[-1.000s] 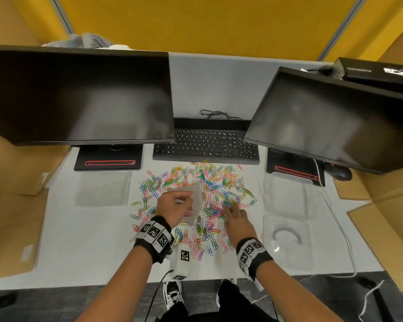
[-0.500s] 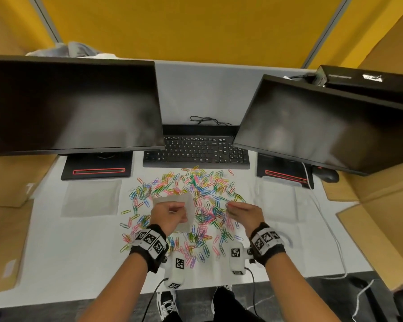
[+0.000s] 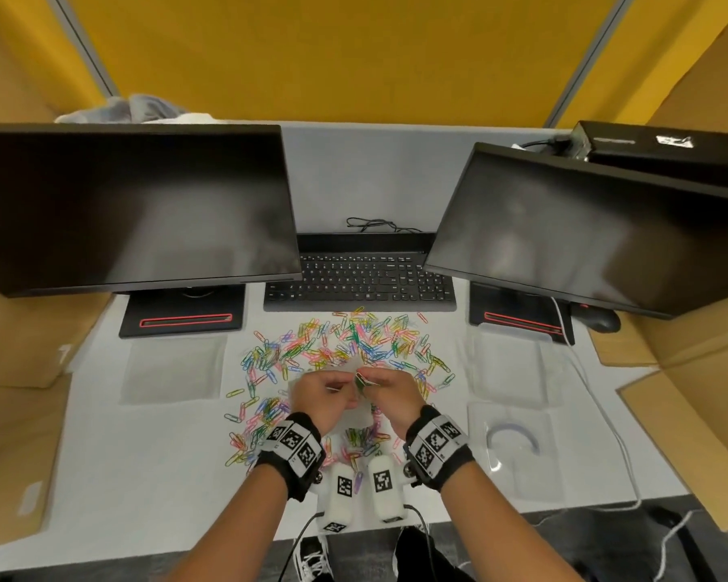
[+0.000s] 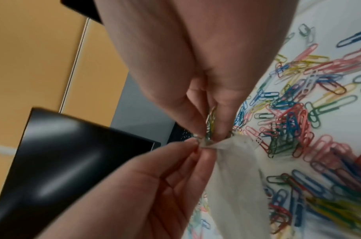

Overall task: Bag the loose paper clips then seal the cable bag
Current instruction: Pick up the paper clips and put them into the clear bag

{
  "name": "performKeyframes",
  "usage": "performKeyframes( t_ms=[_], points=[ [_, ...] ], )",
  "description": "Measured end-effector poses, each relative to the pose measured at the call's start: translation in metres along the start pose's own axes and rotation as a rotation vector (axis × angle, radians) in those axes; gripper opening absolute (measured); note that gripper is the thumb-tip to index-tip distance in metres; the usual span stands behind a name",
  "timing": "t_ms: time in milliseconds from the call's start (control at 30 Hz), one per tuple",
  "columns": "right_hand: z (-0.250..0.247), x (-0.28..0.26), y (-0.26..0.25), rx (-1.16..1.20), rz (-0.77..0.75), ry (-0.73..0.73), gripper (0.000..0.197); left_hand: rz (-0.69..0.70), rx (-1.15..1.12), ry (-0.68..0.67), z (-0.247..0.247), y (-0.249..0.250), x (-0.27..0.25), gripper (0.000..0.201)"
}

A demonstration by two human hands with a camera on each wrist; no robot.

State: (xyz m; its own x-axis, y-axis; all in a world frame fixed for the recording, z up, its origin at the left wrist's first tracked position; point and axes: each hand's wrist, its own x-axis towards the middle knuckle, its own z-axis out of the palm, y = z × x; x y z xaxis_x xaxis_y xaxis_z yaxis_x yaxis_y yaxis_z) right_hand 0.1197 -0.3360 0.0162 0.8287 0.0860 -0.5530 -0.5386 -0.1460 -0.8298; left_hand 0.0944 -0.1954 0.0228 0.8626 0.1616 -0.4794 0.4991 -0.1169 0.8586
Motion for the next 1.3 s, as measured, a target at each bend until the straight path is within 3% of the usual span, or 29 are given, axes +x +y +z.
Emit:
performKeyframes(
  t_ms=[67, 167, 333, 433, 567, 633, 700, 767, 833, 900, 1033, 1300],
  points=[
    [0.000, -0.002, -0.003, -0.219, -0.060, 0.020, 0.030, 0.005, -0.006, -0.004, -0.001, 0.001, 0.000, 0.015],
    [0.001, -0.005, -0.011, -0.459, -0.178, 0.090, 0.014, 0.025, -0.032, -0.010, -0.002, 0.003, 0.000, 0.015],
    [0.010, -0.010, -0.020, -0.730, -0.365, 0.088, 0.014, 0.052, -0.014, -0.021, -0.004, 0.004, -0.001, 0.017],
    [0.014, -0.009, -0.021, -0.734, -0.389, 0.104, 0.024, 0.063, -0.021, 0.000, -0.006, 0.006, -0.002, 0.017],
    [0.010, -0.017, -0.030, -0.671, -0.381, -0.127, 0.033, 0.076, -0.025, 0.023, -0.014, 0.008, -0.001, 0.016],
    [-0.005, -0.023, -0.035, -0.520, -0.375, -0.074, 0.027, 0.076, -0.037, 0.041, -0.019, 0.009, 0.000, 0.017],
    [-0.029, -0.025, -0.029, -0.417, -0.380, 0.097, 0.021, 0.086, -0.043, 0.062, -0.023, 0.011, -0.001, 0.018],
    [-0.058, -0.023, -0.010, -0.611, -0.305, 0.246, 0.026, 0.104, -0.055, 0.087, -0.029, 0.014, -0.003, 0.019],
    [-0.080, -0.022, 0.020, -0.905, -0.097, 0.203, 0.054, 0.122, -0.073, 0.103, -0.036, 0.016, -0.007, 0.019],
    [-0.085, -0.022, 0.050, -1.018, 0.013, 0.105, 0.079, 0.143, -0.079, 0.126, -0.044, 0.018, -0.010, 0.018],
    [-0.062, -0.018, 0.072, -1.120, -0.132, 0.054, 0.078, 0.193, -0.119, 0.172, -0.058, 0.027, -0.015, 0.017],
    [-0.034, 0.013, 0.057, -1.352, -0.364, 0.060, 0.061, 0.237, -0.126, 0.192, -0.064, 0.046, -0.024, 0.016]
  ],
)
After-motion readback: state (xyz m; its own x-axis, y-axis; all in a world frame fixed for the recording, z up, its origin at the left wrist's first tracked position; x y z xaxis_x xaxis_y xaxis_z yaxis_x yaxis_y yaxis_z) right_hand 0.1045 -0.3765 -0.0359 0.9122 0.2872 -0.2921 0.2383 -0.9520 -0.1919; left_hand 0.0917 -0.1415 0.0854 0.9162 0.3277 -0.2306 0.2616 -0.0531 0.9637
